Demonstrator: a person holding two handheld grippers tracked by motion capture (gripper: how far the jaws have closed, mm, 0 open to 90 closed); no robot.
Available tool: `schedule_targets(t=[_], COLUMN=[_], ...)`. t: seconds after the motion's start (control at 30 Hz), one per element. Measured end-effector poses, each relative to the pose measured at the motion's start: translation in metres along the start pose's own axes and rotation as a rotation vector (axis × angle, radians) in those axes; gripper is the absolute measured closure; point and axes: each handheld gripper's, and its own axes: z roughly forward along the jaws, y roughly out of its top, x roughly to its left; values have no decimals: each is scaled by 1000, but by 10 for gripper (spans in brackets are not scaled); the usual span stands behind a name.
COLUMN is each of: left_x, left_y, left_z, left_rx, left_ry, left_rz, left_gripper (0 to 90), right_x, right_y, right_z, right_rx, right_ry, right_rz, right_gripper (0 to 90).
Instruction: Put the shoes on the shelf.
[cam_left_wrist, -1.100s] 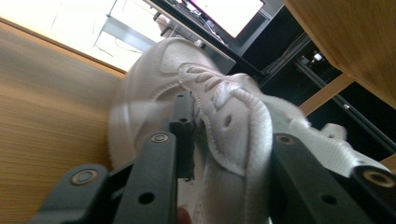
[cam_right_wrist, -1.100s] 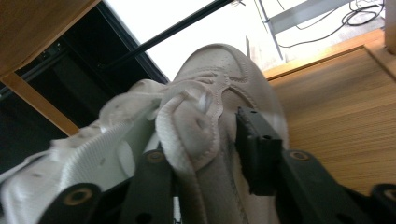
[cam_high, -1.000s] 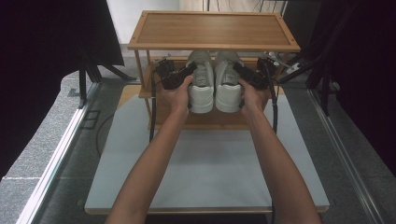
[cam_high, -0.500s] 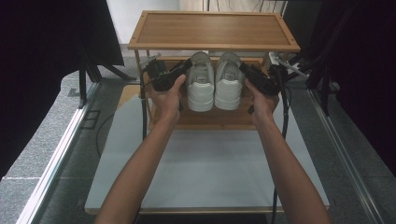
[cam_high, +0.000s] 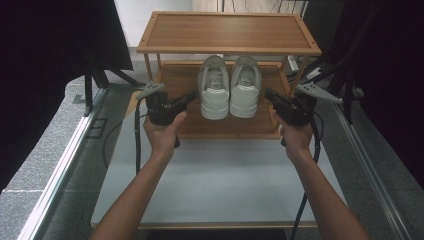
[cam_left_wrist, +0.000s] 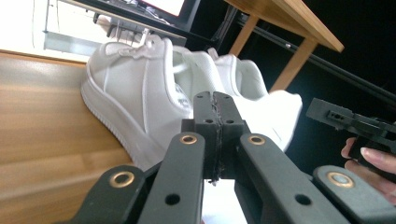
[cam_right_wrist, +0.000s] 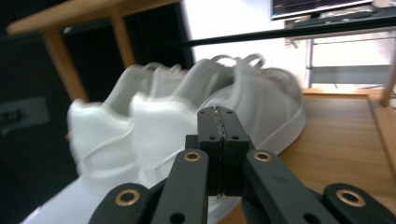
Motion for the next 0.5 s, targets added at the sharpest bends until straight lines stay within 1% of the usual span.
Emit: schedule_targets(t=[0.07,0.1,0.13,0.17,0.2,0.27,0.33,0.4,0.47,0.5], left_x=[-4,-5,-7,-10,-13,-19,-23,-27,-29,-30], left_y=[-5,-6,-8,-10,-12,-17,-19,-23,-26,-26], left_z=[-3,-3,-2,-1,1,6,10,16,23,24], left_rx=[11,14,23,35,48,75,93,117,138,140], left_ry=[-7,-12,-23,-33,-43,-56,-56,-49,-46,-44], left_rz=[21,24,28,34,41,61,83,111,120,124], left_gripper=[900,900,900,900,900,900,900,900,900,900], right_x=[5,8,10,17,17,23,28,30,32,32], right_y=[-5,-7,-9,-12,-12,-14,-16,-18,-18,-18], right_z=[-3,-4,-3,-2,-2,1,5,9,12,13], right_rx=[16,31,39,56,56,74,90,99,105,108], right_ry=[26,46,54,69,69,84,90,96,97,95], right_rz=[-20,-29,-36,-65,-65,-91,-115,-118,-117,-117], right_gripper=[893,893,893,893,893,893,893,893,893,893])
